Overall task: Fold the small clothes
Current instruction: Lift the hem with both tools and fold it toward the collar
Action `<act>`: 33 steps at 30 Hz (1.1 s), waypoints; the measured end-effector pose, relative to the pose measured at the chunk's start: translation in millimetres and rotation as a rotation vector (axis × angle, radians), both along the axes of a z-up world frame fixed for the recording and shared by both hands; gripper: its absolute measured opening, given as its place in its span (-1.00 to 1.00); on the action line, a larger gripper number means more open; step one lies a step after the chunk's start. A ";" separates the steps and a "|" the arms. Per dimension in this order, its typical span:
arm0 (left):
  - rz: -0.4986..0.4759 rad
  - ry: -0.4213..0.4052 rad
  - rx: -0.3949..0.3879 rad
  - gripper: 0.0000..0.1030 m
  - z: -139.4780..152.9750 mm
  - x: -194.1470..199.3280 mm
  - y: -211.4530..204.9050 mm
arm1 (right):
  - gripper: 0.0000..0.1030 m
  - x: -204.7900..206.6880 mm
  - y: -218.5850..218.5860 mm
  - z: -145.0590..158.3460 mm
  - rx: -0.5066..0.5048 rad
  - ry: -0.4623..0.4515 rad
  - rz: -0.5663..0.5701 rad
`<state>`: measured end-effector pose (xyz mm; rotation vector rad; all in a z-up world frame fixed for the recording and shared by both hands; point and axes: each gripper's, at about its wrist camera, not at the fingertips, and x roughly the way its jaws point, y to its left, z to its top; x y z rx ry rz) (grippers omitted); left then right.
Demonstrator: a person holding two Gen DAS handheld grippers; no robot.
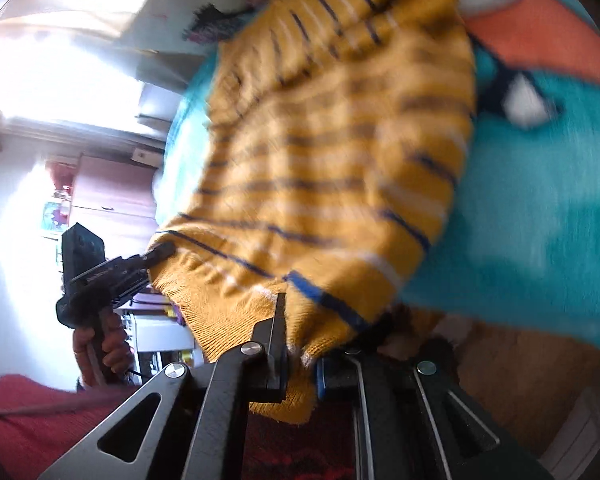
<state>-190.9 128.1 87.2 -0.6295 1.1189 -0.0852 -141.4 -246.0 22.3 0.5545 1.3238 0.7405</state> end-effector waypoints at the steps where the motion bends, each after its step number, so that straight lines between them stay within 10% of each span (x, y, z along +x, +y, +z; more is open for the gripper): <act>1: -0.001 -0.029 0.010 -0.84 7.6 10.2 1.2 | -0.80 6.7 -1.5 6.8 0.009 -0.022 -0.009; 12: -0.064 -0.161 0.092 -0.84 35.1 160.4 -8.7 | -0.80 122.3 14.2 56.7 -0.004 -0.190 -0.185; 33: -0.143 0.004 0.062 -0.75 -38.2 349.6 -10.1 | -0.68 284.0 19.5 -19.0 -0.111 -0.023 -0.395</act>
